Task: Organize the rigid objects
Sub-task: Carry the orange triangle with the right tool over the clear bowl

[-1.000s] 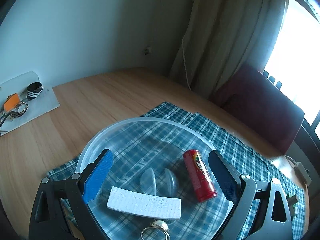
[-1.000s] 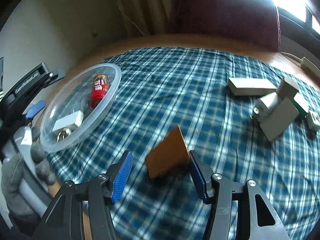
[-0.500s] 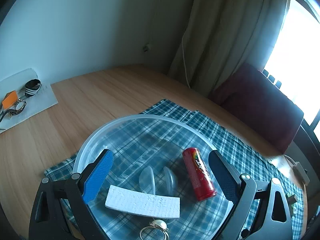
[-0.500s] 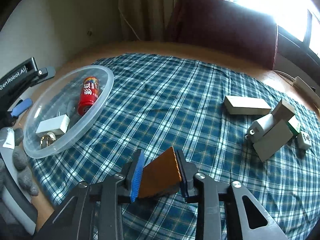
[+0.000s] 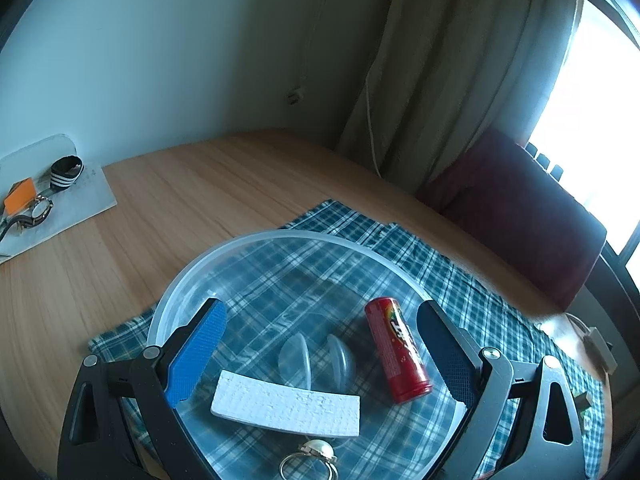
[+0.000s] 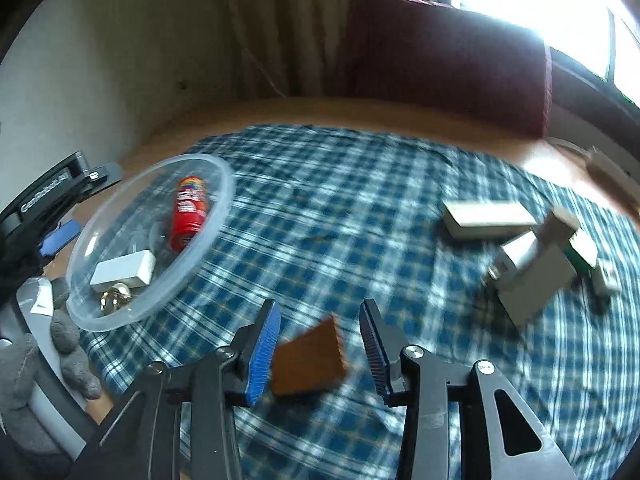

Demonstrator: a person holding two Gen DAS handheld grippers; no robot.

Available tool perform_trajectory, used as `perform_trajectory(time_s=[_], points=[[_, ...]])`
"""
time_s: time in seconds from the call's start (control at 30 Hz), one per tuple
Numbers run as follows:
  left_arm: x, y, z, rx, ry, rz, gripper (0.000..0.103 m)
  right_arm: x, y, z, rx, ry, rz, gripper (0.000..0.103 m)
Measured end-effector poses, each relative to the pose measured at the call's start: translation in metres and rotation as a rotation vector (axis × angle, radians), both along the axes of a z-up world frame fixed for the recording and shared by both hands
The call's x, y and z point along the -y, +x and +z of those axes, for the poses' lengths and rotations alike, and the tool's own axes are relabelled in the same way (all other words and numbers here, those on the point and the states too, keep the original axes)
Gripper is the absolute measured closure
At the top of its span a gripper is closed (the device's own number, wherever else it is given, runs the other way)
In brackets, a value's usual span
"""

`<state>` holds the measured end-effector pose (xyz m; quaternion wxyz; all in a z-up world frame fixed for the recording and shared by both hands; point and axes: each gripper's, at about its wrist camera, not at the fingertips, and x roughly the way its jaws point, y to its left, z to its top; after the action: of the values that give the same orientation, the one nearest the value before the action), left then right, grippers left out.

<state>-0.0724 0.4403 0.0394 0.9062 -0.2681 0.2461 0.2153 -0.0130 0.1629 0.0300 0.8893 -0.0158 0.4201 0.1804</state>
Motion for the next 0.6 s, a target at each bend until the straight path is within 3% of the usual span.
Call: perform_trajectory(time_s=[0.2, 0.6], points=[[0.002, 0.0, 0.0, 0.0, 0.0, -0.004, 0.006, 0.018, -0.009, -0.005, -0.051, 0.05, -0.056, 0.054], [0.001, 0.001, -0.001, -0.002, -0.006, -0.004, 0.006, 0.011, -0.018, -0.013, -0.16, 0.12, -0.029, 0.054]])
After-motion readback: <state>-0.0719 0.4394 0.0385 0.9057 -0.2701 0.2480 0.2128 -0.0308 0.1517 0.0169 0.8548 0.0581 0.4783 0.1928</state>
